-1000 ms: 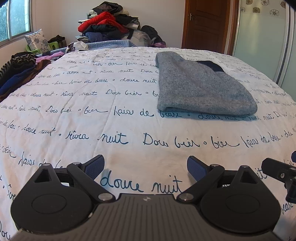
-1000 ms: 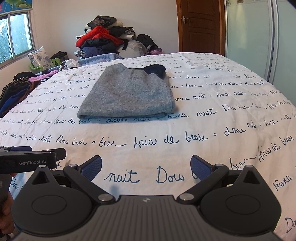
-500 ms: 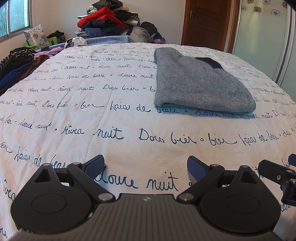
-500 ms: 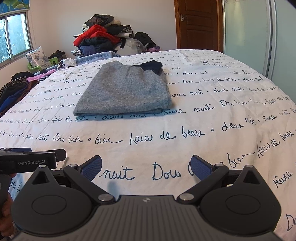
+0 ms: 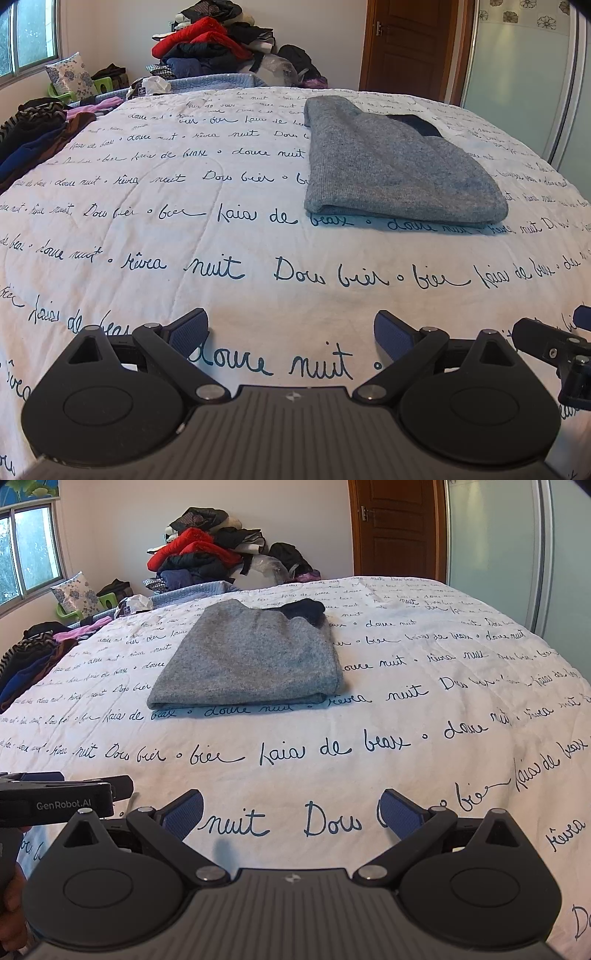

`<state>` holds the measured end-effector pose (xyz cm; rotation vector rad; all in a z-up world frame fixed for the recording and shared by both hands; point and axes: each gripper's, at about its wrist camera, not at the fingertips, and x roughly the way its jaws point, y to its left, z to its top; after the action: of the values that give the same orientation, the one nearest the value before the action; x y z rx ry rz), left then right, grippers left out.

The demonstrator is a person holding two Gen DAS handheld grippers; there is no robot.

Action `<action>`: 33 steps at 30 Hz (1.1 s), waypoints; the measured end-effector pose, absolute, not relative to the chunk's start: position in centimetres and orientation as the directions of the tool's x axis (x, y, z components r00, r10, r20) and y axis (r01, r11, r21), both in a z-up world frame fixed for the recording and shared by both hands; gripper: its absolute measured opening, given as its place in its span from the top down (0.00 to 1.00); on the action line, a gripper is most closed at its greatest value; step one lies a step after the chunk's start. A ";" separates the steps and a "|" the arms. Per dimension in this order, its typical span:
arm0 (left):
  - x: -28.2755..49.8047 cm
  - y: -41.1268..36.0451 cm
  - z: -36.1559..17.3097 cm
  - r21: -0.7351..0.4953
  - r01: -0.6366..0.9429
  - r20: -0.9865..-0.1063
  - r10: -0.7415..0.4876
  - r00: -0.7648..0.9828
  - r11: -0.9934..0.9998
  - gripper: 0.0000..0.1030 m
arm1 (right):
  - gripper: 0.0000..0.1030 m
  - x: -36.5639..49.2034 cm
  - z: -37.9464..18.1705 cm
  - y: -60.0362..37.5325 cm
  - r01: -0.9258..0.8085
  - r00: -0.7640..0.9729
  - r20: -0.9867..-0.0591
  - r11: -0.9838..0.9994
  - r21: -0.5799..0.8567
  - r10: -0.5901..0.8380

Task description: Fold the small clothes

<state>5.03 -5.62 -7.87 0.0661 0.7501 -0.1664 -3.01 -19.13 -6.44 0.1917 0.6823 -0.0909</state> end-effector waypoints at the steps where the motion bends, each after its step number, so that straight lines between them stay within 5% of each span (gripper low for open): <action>1: 5.0 -5.6 -7.9 0.001 0.173 -0.683 -0.126 0.719 0.985 0.08 | 0.00 -3.0 -6.4 -19.1 0.146 0.773 -0.634 0.978 0.146 -0.021; 33: 5.1 -5.7 -8.0 0.015 0.169 -0.685 -0.113 0.719 0.985 0.07 | 0.00 -2.8 -6.7 -19.3 0.142 0.766 -0.643 0.978 0.152 -0.012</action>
<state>5.07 -5.68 -8.04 0.0780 0.7522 -0.1563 -2.85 -19.26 -6.68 0.1965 0.6949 -0.0842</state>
